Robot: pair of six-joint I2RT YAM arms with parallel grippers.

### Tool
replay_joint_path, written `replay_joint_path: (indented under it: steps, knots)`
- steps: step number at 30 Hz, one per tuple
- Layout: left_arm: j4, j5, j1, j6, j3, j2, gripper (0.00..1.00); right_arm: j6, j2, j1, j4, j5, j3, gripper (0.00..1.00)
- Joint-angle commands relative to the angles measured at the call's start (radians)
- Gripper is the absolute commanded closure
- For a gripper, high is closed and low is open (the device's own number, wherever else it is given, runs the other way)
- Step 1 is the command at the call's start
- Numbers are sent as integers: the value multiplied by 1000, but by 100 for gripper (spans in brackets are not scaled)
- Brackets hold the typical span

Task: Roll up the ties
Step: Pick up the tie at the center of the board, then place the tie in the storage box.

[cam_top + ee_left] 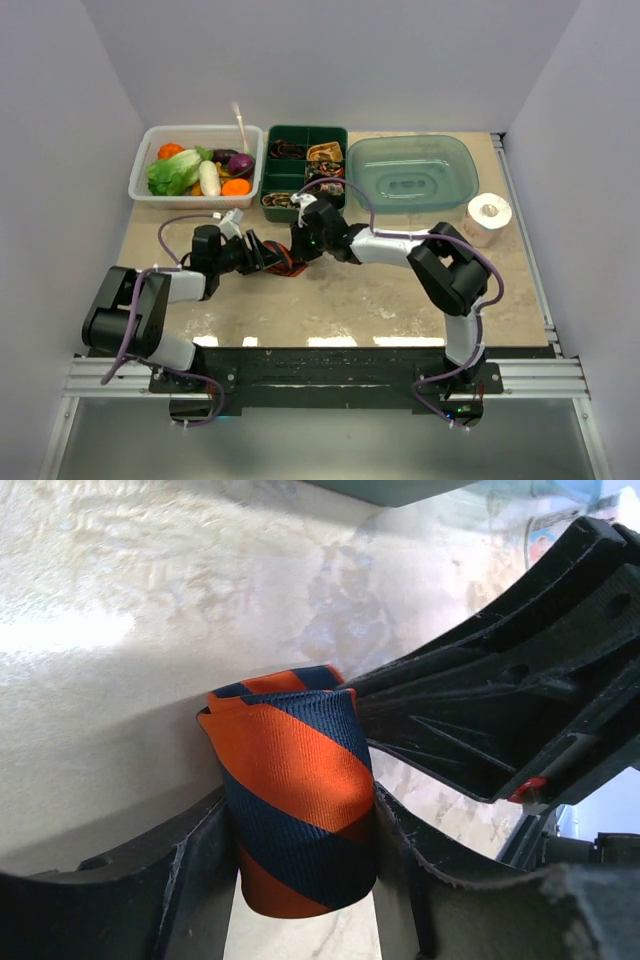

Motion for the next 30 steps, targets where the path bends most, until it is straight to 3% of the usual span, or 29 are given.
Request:
replay_joint_path:
  steps: [1,2,8,9,12,18,25,30]
  knots:
    - [-18,13,-11,-2,26,-128,47,25,-176,-58,29,-69,-40,66]
    - [-26,16,-11,-2,26,-146,48,25,-223,-72,37,-98,-55,55]
    - [-113,65,-11,-3,68,-310,48,-4,-319,-157,84,-253,-83,13]
    - [-137,87,-11,0,78,-349,48,-9,-337,-166,98,-305,-87,1]
    - [-187,156,-11,21,122,-412,48,-15,-346,-186,158,-450,-98,1]
    - [-220,334,-13,40,199,-479,48,-46,-355,-195,185,-603,-80,1]
    - [-349,388,-22,125,256,-519,48,-61,-437,-200,227,-649,-115,1]
    - [-331,424,-27,125,256,-548,48,-47,-429,-203,267,-764,-118,1]
